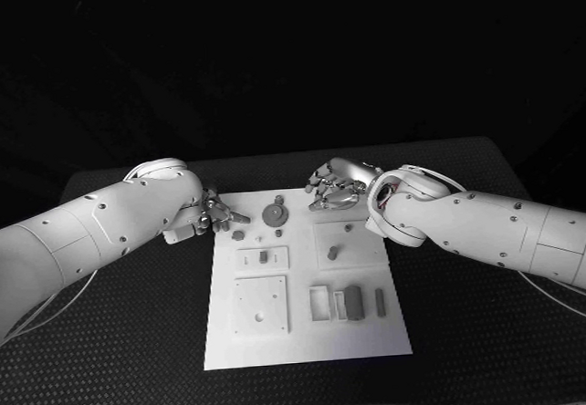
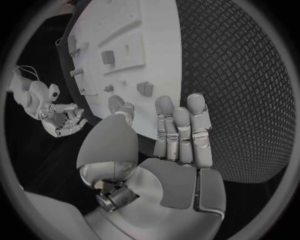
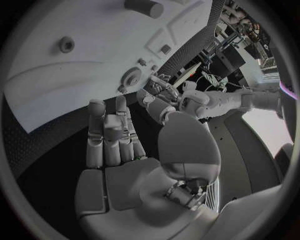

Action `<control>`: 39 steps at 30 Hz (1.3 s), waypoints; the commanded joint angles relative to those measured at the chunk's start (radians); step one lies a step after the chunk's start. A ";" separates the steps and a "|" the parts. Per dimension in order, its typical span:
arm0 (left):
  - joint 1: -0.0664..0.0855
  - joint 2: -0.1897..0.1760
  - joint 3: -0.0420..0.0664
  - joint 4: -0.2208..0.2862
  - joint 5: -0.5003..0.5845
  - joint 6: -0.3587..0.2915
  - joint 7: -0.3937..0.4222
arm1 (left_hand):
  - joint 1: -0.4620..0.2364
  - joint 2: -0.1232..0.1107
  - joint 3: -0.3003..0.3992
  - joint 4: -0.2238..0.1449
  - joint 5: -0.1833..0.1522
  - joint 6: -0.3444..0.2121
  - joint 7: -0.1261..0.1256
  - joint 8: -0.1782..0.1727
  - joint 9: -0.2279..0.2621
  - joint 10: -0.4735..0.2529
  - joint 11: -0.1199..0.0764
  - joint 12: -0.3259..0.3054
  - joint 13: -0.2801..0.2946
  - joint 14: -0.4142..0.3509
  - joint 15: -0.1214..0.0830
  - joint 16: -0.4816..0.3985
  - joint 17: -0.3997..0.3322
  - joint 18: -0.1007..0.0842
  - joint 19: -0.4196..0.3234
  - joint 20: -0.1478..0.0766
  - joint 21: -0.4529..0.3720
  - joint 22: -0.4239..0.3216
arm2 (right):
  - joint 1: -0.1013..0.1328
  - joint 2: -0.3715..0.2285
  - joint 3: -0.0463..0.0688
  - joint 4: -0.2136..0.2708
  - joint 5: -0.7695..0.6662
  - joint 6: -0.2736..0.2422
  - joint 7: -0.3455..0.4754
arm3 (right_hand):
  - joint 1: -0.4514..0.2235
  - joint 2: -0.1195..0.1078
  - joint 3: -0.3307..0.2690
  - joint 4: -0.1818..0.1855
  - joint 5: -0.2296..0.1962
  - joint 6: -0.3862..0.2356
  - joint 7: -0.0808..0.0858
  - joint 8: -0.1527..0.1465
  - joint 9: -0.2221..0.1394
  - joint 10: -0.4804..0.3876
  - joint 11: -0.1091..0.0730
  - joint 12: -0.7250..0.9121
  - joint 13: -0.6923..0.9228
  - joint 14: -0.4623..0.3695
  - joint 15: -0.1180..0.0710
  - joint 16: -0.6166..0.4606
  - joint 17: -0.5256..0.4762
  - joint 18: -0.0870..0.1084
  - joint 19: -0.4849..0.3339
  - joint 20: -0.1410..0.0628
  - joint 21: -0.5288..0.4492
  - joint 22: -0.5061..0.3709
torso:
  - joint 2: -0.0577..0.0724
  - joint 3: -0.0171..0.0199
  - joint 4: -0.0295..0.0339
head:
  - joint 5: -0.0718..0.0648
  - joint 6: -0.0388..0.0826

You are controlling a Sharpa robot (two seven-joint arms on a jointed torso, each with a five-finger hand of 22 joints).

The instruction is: Assemble the parts on the task board

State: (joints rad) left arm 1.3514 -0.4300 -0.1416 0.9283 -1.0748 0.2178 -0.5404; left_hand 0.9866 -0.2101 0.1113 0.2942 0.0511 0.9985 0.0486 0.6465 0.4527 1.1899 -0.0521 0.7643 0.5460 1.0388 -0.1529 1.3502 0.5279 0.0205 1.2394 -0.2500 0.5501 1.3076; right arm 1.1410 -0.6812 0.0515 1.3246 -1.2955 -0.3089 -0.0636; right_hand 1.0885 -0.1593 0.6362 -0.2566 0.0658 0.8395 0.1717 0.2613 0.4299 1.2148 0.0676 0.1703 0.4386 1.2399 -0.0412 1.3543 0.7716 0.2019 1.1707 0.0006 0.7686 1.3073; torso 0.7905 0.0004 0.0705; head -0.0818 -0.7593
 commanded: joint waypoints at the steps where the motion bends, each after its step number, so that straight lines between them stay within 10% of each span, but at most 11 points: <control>1: 0.000 -0.007 0.000 0.023 -0.046 -0.041 0.014 | 0.004 -0.011 0.000 0.000 -0.003 -0.023 0.012 -0.010 -0.004 -0.021 0.010 -0.010 -0.005 -0.020 0.008 -0.011 -0.006 0.035 -0.018 0.006 -0.014 0.000 | -0.001 -0.001 0.000 0.001 -0.002 0.006 0.008 | -0.008 0.000 0.000 0.007 0.001 0.000 0.009 0.002 -0.001 0.003 0.004 0.006 0.001 -0.008 0.001 -0.007 -0.002 0.060 0.001 -0.006 -0.004 0.020 | 0.000 0.0004 0.0000 | -0.001 -0.001; 9: 0.000 -0.026 0.000 0.071 -0.085 -0.086 0.008 | 0.041 -0.029 0.037 0.000 -0.002 -0.096 0.052 -0.051 -0.017 -0.094 0.051 -0.049 -0.029 -0.081 0.051 -0.051 -0.032 0.037 -0.073 0.048 -0.071 -0.025 | -0.001 -0.004 0.000 0.002 -0.002 0.007 0.007 | -0.008 0.000 0.000 0.007 0.001 0.000 0.009 0.002 -0.001 0.003 0.004 0.006 0.001 -0.008 0.002 -0.007 -0.002 0.060 0.001 -0.006 -0.004 0.020 | 0.000 -0.0001 0.0001 | -0.002 -0.001; 39: 0.000 -0.023 -0.013 0.112 -0.124 0.045 -0.052 | 0.025 0.049 -0.019 0.000 -0.002 -0.040 0.025 -0.030 0.000 -0.044 0.024 -0.006 -0.019 -0.040 0.026 -0.003 -0.023 0.049 -0.026 0.031 -0.041 0.006 | -0.001 -0.004 0.000 0.003 -0.002 0.010 0.007 | -0.009 -0.001 0.000 0.008 0.001 -0.001 0.010 0.002 -0.002 0.002 0.004 0.006 0.002 -0.008 0.002 -0.007 -0.002 0.060 0.001 -0.006 -0.004 0.020 | 0.001 0.0009 -0.0002 | 0.000 -0.003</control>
State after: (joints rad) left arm 1.3512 -0.4557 -0.1539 1.0392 -1.1914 0.2368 -0.5838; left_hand 1.0126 -0.1686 0.0966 0.2944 0.0511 0.9525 0.0713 0.6187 0.4540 1.1417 -0.0286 0.7549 0.5259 0.9993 -0.1227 1.3426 0.5047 0.0230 1.2102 -0.2127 0.5044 1.3081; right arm 1.1409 -0.6852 0.0514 1.3255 -1.2955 -0.3087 -0.0637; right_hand 1.0886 -0.1593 0.6363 -0.2566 0.0658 0.8387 0.1764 0.2613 0.4300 1.2130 0.0658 0.1703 0.4393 1.2394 -0.0416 1.3543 0.7707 0.2019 1.1688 0.0024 0.7686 1.3073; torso 0.7911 0.0011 0.0700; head -0.0805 -0.7627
